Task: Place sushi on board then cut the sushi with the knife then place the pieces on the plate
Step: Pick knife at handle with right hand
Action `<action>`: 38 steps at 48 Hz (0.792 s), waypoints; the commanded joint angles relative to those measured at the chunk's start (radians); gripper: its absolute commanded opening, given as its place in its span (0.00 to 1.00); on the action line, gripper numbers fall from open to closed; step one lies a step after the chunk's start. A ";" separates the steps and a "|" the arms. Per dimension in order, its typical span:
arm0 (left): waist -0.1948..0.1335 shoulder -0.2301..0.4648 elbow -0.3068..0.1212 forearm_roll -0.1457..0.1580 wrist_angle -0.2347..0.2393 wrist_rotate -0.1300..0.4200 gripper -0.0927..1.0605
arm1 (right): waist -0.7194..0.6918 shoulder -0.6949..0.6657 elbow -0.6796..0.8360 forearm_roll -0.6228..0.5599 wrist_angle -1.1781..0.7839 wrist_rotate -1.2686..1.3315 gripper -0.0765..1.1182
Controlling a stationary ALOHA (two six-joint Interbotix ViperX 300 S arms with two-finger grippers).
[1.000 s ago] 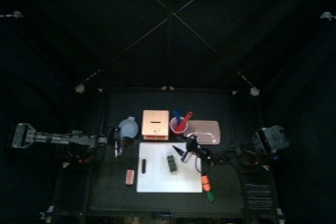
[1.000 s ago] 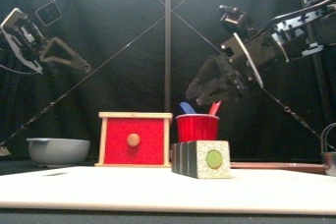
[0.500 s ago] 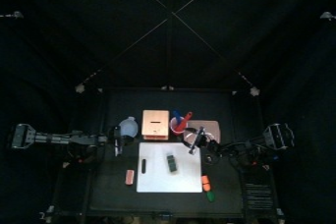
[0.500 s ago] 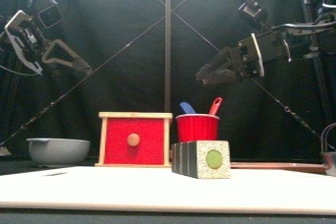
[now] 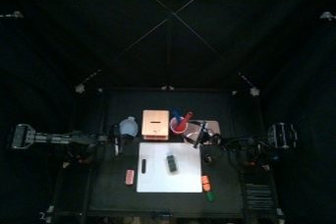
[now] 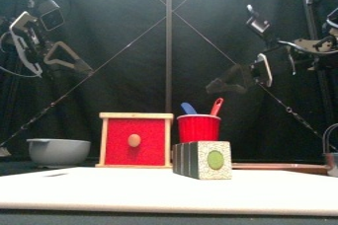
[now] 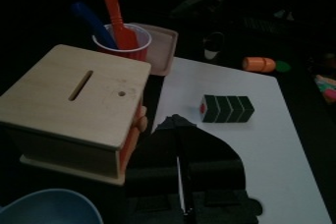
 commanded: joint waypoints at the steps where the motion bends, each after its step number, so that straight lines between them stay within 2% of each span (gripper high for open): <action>1: 0.003 0.002 -0.029 -0.012 -0.005 -0.002 0.08 | -0.040 -0.054 -0.018 0.026 0.069 0.003 0.94; 8: 0.003 0.002 -0.032 -0.037 -0.005 -0.002 0.08 | -0.061 -0.133 -0.074 0.120 0.212 -0.002 0.94; 14: 0.003 0.002 -0.032 -0.060 -0.005 -0.002 0.08 | -0.074 -0.190 -0.098 0.130 0.308 0.000 0.94; 26: 0.005 0.002 -0.032 -0.061 -0.008 0.000 0.08 | -0.143 -0.249 -0.163 0.166 0.575 0.000 0.94; 38: 0.006 0.002 -0.032 -0.060 -0.008 0.000 0.08 | -0.314 -0.268 -0.275 0.158 0.899 -0.003 0.94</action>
